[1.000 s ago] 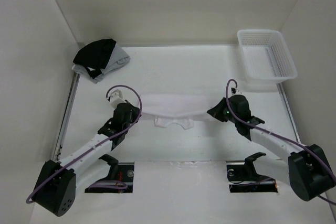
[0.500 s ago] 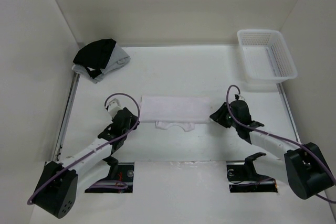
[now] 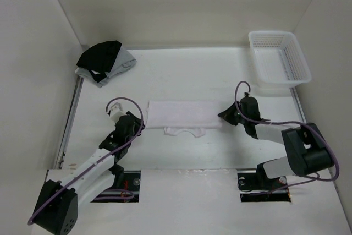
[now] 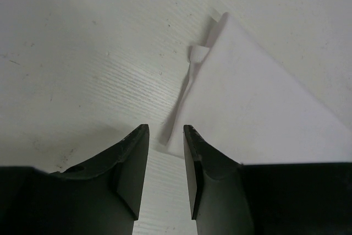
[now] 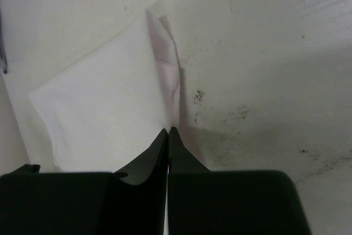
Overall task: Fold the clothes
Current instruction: Fold the tank top
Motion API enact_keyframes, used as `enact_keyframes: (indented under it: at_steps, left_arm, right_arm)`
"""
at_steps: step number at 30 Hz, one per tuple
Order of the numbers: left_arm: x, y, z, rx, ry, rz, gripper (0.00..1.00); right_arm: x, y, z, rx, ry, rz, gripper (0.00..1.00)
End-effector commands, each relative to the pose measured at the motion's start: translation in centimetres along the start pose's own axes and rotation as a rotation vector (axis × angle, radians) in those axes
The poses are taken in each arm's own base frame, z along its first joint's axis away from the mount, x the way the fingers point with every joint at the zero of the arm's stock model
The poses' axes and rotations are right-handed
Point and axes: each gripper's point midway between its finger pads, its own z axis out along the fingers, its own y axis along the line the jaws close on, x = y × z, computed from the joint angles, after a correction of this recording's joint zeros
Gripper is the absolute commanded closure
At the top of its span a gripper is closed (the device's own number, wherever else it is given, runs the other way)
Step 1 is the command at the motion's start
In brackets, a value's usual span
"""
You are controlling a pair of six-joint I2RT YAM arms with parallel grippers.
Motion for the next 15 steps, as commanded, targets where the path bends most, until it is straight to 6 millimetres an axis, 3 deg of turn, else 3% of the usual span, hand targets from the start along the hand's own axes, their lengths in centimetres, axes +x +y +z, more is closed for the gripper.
enact_keyframes:
  at_steps: [1,4,8,11,15]
  left_arm:
    - [-0.7,-2.9,-0.4,0.067,-0.006,0.002,0.70]
    - [0.1,-5.0,-0.5,0.106,0.019,0.028,0.70]
    - [1.5,-7.6,-0.8,0.164,0.051,0.050,0.70]
    - [1.9,-8.9,-1.2,0.200,0.061,0.042,0.70]
    - [1.7,-9.1,-1.5,0.218,0.052,0.032,0.70]
  right_arm:
    - [-4.7,2.5,-1.9,-0.064,-0.166,0.007,1.00]
    - [-7.5,2.9,-4.1,-0.035,-0.256,-0.027,1.00]
    - [-10.2,4.8,-6.6,0.007,-0.343,-0.110,1.00]
    - [-10.1,7.7,-7.8,0.023,-0.348,-0.214,0.99]
    - [-8.1,11.5,-7.7,0.036,-0.315,-0.330,0.99]
